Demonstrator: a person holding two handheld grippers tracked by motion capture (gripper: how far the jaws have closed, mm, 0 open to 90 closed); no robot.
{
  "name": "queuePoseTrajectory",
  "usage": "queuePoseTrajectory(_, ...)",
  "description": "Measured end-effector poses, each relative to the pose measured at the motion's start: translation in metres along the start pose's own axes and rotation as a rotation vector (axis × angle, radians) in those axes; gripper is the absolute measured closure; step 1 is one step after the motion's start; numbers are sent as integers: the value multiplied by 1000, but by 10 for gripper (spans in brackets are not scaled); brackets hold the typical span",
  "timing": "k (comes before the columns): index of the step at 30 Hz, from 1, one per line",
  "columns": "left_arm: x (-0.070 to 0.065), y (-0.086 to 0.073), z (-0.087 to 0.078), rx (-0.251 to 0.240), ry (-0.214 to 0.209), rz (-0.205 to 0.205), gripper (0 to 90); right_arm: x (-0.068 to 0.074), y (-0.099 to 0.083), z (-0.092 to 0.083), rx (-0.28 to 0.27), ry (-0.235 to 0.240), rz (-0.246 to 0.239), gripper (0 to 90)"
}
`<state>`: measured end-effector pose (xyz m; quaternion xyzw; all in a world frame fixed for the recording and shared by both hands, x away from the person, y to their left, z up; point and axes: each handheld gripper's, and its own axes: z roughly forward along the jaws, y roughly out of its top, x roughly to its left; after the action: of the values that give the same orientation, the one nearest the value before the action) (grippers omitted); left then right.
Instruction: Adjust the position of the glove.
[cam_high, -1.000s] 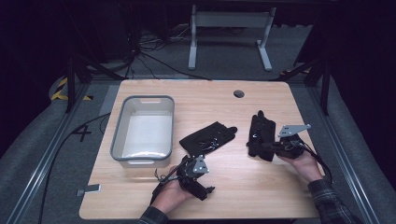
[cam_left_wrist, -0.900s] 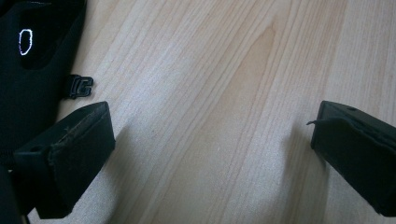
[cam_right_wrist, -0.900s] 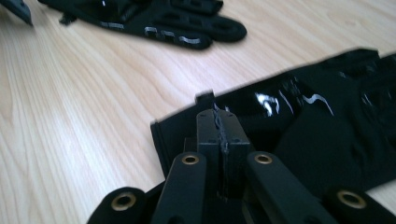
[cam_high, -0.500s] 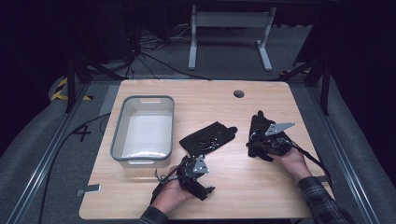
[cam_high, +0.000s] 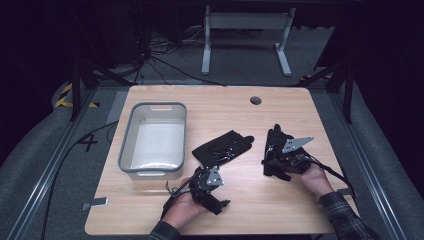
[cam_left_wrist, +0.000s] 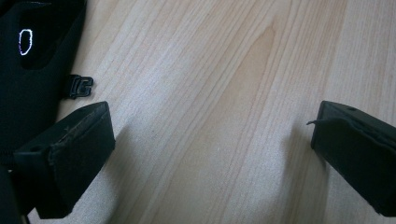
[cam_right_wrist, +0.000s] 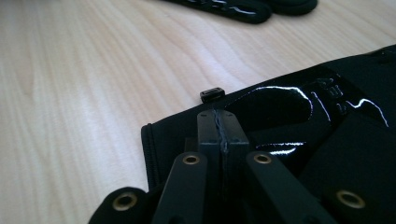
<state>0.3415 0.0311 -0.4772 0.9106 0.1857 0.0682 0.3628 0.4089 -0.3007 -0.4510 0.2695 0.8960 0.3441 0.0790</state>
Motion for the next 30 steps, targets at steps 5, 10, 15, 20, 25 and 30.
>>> queuePoseTrajectory(5, 0, 0, 0, 1, 0, -1, 0, 14, -3, -1, 3, 32, -21, 900)
queuePoseTrajectory(10, 0, 0, 0, 1, 0, -1, 0, 33, -4, 0, 12, 60, -53, 900)
queuePoseTrajectory(15, 0, 0, 0, 1, 0, -1, 0, 47, -5, 0, 18, 95, -66, 900)
queuePoseTrajectory(20, 0, 0, 0, 0, 1, -2, 0, 64, -9, -2, 28, 130, -92, 900)
queuePoseTrajectory(25, 0, 0, 0, -2, 3, -4, 0, 78, -12, -4, 33, 159, -104, 900)
queuePoseTrajectory(30, 0, 0, 0, -2, 3, -4, 0, 85, -15, -9, 27, 153, -124, 900)
